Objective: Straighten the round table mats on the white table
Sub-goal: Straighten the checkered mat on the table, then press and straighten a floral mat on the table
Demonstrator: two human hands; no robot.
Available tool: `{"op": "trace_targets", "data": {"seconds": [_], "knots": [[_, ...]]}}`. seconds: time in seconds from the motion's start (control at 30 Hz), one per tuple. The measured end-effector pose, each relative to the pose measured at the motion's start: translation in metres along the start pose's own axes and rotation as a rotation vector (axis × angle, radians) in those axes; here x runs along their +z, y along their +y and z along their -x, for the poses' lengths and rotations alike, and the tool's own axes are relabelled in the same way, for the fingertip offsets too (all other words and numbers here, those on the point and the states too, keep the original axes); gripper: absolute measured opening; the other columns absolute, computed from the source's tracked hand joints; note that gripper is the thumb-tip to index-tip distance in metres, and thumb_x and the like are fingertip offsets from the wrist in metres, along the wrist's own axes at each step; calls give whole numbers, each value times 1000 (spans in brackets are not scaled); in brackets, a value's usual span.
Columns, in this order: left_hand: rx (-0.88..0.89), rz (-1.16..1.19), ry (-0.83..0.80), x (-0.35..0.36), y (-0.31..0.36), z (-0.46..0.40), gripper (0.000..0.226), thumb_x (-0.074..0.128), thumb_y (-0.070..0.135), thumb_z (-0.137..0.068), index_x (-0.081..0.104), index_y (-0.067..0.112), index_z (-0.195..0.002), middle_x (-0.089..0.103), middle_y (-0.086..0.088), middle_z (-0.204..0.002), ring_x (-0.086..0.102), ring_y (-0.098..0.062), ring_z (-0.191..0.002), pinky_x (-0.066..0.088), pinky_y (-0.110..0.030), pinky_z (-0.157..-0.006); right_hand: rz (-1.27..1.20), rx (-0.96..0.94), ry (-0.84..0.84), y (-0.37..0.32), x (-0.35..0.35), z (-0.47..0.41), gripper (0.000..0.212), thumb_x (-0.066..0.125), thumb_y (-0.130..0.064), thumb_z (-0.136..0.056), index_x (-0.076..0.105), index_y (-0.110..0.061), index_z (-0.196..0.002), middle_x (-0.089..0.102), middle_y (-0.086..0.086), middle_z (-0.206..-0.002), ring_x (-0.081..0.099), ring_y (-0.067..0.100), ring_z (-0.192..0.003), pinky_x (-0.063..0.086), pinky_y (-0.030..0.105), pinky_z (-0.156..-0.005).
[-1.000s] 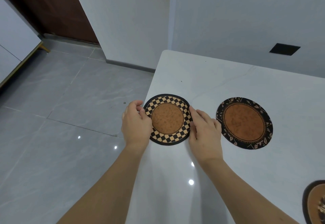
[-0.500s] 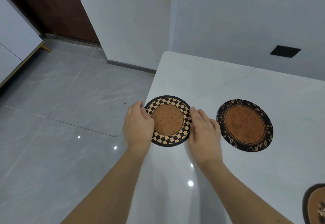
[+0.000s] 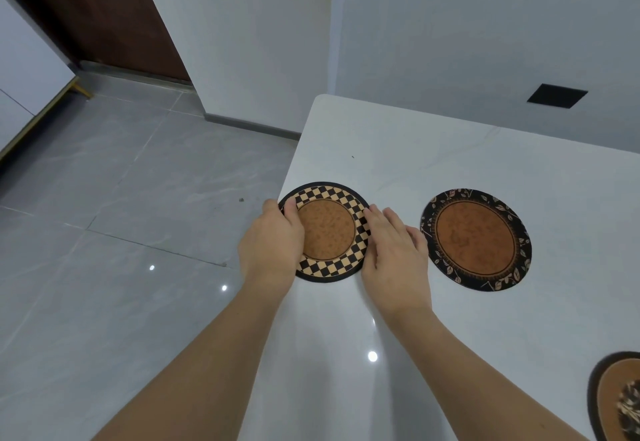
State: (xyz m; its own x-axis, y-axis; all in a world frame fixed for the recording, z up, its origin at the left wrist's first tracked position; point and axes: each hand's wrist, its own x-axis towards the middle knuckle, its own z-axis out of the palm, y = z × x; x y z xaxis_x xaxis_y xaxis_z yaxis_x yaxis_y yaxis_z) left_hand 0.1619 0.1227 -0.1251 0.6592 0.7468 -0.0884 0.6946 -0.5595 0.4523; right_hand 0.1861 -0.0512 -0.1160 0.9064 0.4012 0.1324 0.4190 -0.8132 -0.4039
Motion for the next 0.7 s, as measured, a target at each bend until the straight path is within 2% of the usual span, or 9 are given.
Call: {"op": "trace_targets", "data": {"seconds": [0.13,0.2,0.27,0.37,0.47,0.53,0.57,0.63,0.7], "knots": [[-4,0,-5,2,0,-3,49,22,51,-98,54,14,-103,66,-10,-90,50,-29,-73,35,-36,-66,0,-17,11,3,2,-1,53,33,-17,-87,46,-19,-139,48,-1,-145,36,16,-138,19,38,-113],[-14,32,-51,-2,3,-3,51,20,50,-98,55,15,-110,66,-13,-102,58,-34,-88,37,-39,-75,-64,-20,13,2,-3,0,50,36,-14,-91,44,-18,-141,43,2,-148,35,16,-138,18,37,-115],[-20,134,-44,-11,2,3,46,23,44,-98,53,16,-118,64,-17,-115,57,-38,-106,37,-42,-83,-284,7,38,0,-13,7,46,37,-12,-95,43,-15,-141,40,3,-150,34,13,-137,20,33,-116],[186,139,216,-21,5,21,38,42,22,-96,50,4,-129,56,-24,-124,50,-42,-112,37,-47,-94,-517,24,120,11,-37,26,41,38,-13,-98,46,-15,-138,42,-1,-148,31,1,-135,22,26,-116],[509,55,354,-12,30,65,37,51,6,-82,55,3,-118,55,-22,-117,48,-40,-102,35,-49,-91,-437,-50,218,58,-75,57,36,44,-9,-93,55,-10,-127,51,4,-137,42,11,-130,29,25,-111],[679,118,279,5,60,116,35,51,6,-77,60,7,-111,55,-17,-115,48,-37,-100,36,-47,-88,-311,0,254,106,-107,83,35,45,-11,-92,55,-10,-125,49,5,-135,43,14,-126,33,29,-107],[718,178,180,16,79,147,34,50,7,-77,62,9,-109,56,-15,-114,49,-35,-98,37,-46,-86,-244,54,272,132,-123,96,35,45,-12,-91,55,-11,-125,48,7,-135,44,17,-124,35,33,-105],[698,318,-130,39,121,209,32,49,12,-80,63,11,-110,57,-11,-112,50,-31,-98,41,-46,-88,-126,194,297,185,-152,122,38,44,-19,-89,54,-10,-125,48,10,-134,46,25,-122,37,42,-103],[626,302,-360,63,157,261,34,48,24,-87,61,15,-118,57,-6,-116,50,-28,-105,39,-43,-95,-8,328,249,235,-175,148,44,41,-29,-89,52,-11,-127,49,11,-131,47,28,-120,35,43,-101]]}}
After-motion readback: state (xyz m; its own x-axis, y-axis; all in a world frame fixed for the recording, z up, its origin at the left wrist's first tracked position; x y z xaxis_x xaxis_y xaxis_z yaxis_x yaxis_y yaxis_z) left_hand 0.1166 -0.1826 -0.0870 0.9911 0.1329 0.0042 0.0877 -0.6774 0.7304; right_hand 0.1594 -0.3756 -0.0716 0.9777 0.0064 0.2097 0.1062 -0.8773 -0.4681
